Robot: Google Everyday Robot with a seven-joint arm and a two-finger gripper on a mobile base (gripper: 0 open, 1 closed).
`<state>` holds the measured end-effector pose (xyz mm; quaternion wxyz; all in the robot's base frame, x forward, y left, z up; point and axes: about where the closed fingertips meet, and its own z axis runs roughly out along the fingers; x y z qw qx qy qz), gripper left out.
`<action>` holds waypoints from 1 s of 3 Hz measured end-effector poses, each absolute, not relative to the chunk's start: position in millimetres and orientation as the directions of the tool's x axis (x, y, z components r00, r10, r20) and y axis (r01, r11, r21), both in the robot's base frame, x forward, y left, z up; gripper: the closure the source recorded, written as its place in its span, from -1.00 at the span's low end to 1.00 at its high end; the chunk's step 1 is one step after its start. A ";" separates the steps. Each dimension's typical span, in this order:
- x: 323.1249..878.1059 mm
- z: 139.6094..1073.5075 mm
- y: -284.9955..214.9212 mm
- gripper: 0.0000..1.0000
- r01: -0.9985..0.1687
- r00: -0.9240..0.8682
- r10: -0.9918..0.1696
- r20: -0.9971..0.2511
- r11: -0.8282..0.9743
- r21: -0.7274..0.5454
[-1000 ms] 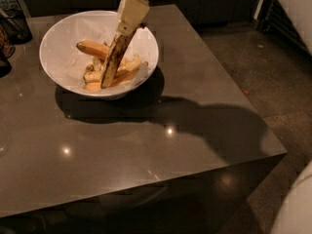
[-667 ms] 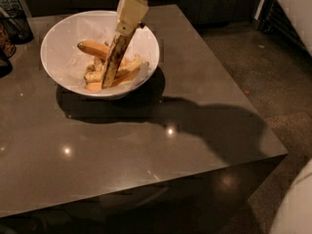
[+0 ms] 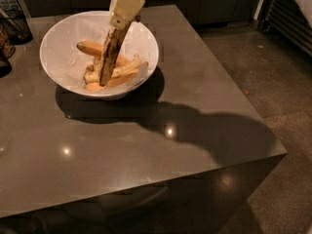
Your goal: Pick banana from white bowl
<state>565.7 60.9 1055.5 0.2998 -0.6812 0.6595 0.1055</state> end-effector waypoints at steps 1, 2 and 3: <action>550.7 1065.8 63.3 1.00 -0.958 0.117 -0.808 -0.577 0.062 -0.281; 531.5 1059.2 53.0 1.00 -0.957 0.090 -0.780 -0.619 0.105 -0.272; 524.3 1067.5 59.2 1.00 -0.957 0.095 -0.779 -0.620 0.101 -0.273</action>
Offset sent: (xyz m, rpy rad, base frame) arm -0.0543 -0.0268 -0.0117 0.1658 0.0050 -0.0778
